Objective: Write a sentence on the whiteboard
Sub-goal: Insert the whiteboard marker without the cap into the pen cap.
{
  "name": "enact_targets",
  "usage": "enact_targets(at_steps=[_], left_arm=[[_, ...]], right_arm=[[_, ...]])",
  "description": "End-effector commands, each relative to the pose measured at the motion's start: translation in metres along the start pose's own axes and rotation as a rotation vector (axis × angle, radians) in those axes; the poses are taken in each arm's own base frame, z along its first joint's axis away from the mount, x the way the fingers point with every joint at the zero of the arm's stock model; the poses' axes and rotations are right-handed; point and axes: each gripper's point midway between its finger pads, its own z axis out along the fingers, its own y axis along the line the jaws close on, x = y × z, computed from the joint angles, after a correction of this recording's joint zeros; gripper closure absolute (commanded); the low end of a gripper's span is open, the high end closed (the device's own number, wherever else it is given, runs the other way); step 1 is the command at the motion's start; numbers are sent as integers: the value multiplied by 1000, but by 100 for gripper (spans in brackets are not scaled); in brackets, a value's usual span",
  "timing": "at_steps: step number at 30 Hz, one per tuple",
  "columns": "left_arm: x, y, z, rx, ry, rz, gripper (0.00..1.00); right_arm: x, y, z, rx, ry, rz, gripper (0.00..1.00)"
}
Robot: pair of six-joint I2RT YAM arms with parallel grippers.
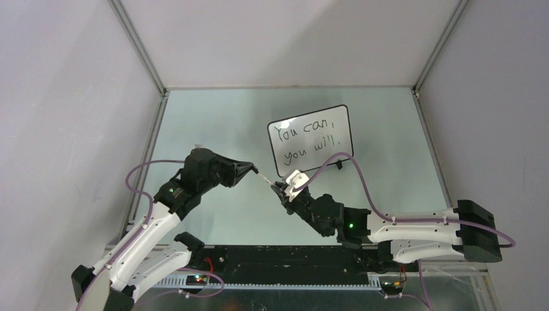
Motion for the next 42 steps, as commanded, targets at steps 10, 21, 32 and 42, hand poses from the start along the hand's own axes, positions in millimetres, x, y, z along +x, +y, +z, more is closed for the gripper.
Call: enact_targets(at_steps=[10,21,32,42], left_arm=[[2,-5,-6,27,16,4,100],[16,-10,-1,47,98,-52,100],[26,-23,-4,75,143,-65,100],[45,-27,-6,95,212,-67,100]], right_arm=[[-32,-5,12,40,-78,24,100],[-19,0,31,51,-71,-114,100],[1,12,69,102,-67,-375,100],[15,13,83,65,-26,-350,100]])
